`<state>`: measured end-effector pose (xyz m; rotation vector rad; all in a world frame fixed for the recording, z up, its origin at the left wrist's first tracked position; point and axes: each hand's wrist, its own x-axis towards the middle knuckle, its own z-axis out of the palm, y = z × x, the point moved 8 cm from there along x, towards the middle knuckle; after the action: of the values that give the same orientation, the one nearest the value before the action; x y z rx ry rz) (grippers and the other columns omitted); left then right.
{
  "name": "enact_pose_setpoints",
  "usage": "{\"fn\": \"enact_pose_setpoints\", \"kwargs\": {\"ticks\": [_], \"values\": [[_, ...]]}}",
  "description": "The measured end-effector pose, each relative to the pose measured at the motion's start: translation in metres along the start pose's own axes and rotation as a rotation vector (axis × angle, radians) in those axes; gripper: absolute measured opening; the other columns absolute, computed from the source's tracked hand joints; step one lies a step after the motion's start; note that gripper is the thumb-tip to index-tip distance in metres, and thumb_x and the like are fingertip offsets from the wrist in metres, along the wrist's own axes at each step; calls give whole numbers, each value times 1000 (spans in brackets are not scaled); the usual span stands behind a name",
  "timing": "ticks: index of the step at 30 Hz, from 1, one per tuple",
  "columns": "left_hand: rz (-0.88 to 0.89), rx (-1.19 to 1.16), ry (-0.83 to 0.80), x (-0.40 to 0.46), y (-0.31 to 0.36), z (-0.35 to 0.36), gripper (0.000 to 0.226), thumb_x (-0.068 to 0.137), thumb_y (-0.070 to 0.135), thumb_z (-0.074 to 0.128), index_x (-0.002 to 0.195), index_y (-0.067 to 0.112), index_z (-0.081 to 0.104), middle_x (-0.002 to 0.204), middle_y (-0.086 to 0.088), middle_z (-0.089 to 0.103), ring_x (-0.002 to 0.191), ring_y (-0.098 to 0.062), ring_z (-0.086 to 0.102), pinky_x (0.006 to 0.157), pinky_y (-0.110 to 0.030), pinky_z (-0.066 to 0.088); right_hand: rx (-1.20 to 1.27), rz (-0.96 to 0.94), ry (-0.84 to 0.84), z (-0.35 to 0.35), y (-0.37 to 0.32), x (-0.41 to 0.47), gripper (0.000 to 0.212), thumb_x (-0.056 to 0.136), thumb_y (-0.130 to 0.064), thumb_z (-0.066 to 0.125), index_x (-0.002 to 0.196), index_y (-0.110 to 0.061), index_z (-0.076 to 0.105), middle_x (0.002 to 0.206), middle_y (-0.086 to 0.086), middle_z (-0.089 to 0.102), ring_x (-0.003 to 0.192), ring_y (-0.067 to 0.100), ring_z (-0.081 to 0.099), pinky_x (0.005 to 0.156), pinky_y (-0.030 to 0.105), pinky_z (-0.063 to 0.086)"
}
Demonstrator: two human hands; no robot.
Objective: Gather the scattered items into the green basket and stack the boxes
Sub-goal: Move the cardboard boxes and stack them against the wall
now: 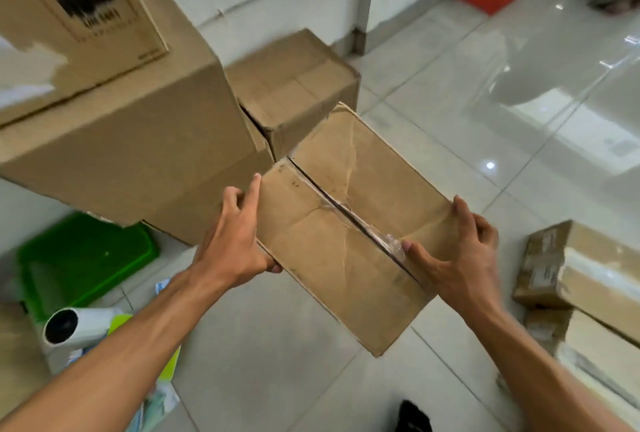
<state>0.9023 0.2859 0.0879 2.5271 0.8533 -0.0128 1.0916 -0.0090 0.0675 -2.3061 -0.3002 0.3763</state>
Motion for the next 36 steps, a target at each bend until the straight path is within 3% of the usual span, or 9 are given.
{"fn": "enact_pose_setpoints", "kwargs": {"ticks": [3, 8, 12, 15, 18, 21, 25, 31, 36], "values": [[-24, -8, 82, 15, 11, -17, 155, 31, 48, 95, 154, 29, 3, 110, 9, 23, 91, -18, 46, 76, -35, 49, 85, -27, 15, -7, -18, 31, 94, 71, -50, 83, 149, -44, 29, 150, -6, 20, 131, 20, 37, 105, 30, 36], [-82, -13, 170, 39, 36, -32, 152, 30, 51, 96, 154, 29, 11, 106, 11, 25, 90, -13, 43, 69, -31, 44, 130, -25, 31, -29, -38, 80, 90, 69, -52, 84, 143, -52, 33, 150, 3, 22, 129, 27, 42, 105, 36, 42], [-150, -68, 213, 66, 60, -39, 150, 28, 59, 92, 152, 29, 14, 101, 10, 23, 84, -14, 44, 71, -32, 46, 139, -54, 54, -58, -68, 131, 107, 59, -56, 88, 146, -52, 26, 145, 10, 38, 128, 30, 43, 100, 41, 42], [-242, -113, 282, 85, 63, -52, 150, 22, 64, 90, 148, 32, 17, 98, 10, 23, 81, -14, 42, 70, -32, 47, 131, -144, 35, -61, -104, 166, 113, 53, -57, 90, 144, -56, 23, 148, 5, 39, 131, 27, 41, 99, 48, 42], [-343, -141, 324, 104, 57, -56, 152, 16, 67, 88, 147, 31, 18, 101, 10, 26, 83, -14, 41, 70, -31, 45, 101, -235, -41, -43, -138, 204, 109, 51, -56, 91, 139, -60, 27, 149, -1, 30, 122, 19, 39, 94, 43, 43], [-412, -191, 336, 130, 51, -53, 153, 17, 71, 86, 146, 27, 18, 110, 7, 32, 93, -15, 45, 76, -33, 48, 39, -284, -73, -23, -169, 245, 101, 53, -55, 91, 135, -60, 32, 147, -2, 19, 115, 27, 44, 98, 46, 48], [-467, -285, 357, 189, 40, -59, 149, 17, 70, 87, 142, 25, 20, 124, 2, 39, 107, -16, 46, 85, -32, 48, -105, -362, -99, 8, -216, 313, 97, 57, -58, 89, 138, -54, 36, 150, 2, 17, 129, 37, 44, 104, 48, 46], [-528, -287, 367, 262, 14, -68, 147, 20, 63, 92, 142, 17, 22, 128, -3, 39, 110, -20, 48, 86, -34, 48, -261, -458, -267, 72, -256, 385, 105, 58, -58, 87, 145, -51, 29, 160, 2, -1, 144, 36, 20, 115, 51, 31], [-578, -251, 361, 308, -16, -79, 146, 19, 64, 91, 140, 15, 24, 125, -3, 39, 104, -15, 43, 87, -33, 43, -333, -502, -384, 122, -282, 432, 105, 56, -65, 84, 144, -52, 27, 161, 3, -11, 147, 39, 11, 115, 53, 28]]}}
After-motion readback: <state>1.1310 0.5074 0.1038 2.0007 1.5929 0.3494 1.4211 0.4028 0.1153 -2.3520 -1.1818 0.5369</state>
